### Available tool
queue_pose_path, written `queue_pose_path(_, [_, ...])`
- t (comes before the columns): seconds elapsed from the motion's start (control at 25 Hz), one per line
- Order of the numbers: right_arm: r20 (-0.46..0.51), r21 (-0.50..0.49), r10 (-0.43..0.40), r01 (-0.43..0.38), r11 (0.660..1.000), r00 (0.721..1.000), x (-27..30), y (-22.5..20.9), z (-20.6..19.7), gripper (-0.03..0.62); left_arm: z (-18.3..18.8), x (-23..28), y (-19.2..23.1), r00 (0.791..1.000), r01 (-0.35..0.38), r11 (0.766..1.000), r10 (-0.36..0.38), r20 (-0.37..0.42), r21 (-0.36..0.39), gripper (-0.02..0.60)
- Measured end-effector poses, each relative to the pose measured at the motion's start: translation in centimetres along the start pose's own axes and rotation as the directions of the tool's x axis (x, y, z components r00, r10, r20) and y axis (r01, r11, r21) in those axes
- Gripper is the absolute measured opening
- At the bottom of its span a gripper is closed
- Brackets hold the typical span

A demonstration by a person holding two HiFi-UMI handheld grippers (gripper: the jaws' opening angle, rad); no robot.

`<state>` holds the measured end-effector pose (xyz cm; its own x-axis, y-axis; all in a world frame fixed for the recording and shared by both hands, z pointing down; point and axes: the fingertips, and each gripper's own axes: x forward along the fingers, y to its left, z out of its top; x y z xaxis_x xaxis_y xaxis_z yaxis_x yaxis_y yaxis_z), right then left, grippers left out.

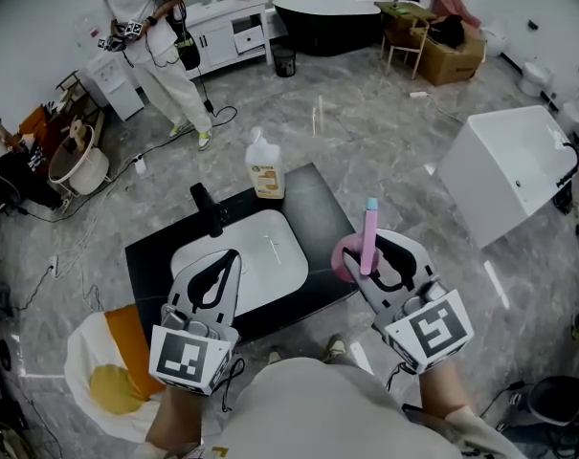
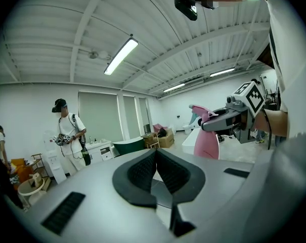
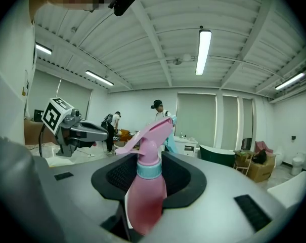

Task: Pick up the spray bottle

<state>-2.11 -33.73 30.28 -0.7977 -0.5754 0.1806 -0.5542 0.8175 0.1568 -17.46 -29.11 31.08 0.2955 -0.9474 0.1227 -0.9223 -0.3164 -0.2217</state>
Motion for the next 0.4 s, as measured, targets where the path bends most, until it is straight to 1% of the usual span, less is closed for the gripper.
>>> queue_pose_path(0.2, [-0.006, 0.004, -0.004, 0.004, 1.0, 1.0, 0.0, 0.1, -0.1, 0.173, 0.1, -0.2, -0.5, 1.0, 0.012, 1.0, -0.012, -0.015, 0.016, 0.02])
queue_pose_path(0.32, [-0.011, 0.007, -0.009, 0.009, 1.0, 1.0, 0.1, 0.0, -0.2, 0.173, 1.1, -0.2, -0.8, 1.0, 0.015, 1.0, -0.015, 0.006, 0.004, 0.02])
queue_pose_path(0.4, [-0.012, 0.008, -0.008, 0.008, 1.0, 1.0, 0.1, 0.0, -0.3, 0.173, 1.4, -0.2, -0.7, 1.0, 0.017, 1.0, -0.018, 0.019, 0.019, 0.02])
